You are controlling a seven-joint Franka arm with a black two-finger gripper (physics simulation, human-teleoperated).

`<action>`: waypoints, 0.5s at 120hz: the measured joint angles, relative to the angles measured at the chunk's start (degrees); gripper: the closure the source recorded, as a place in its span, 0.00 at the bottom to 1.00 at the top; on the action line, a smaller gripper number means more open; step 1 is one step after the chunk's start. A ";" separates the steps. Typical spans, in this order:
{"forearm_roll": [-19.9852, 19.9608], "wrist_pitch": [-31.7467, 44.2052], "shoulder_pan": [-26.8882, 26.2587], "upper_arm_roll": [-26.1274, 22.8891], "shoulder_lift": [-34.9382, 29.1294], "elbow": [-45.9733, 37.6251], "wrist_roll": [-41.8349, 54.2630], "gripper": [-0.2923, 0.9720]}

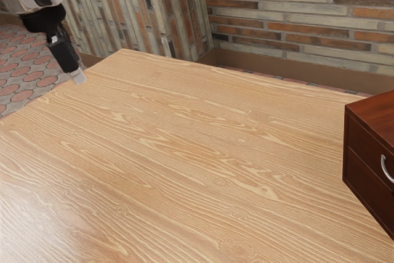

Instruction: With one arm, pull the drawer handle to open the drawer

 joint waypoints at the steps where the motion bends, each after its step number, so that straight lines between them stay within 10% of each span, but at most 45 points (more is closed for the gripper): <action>1: -0.02 0.00 -0.03 0.00 0.05 0.00 0.05 0.23; 60: -0.69 -0.81 -1.72 0.13 1.53 -1.78 2.18 0.23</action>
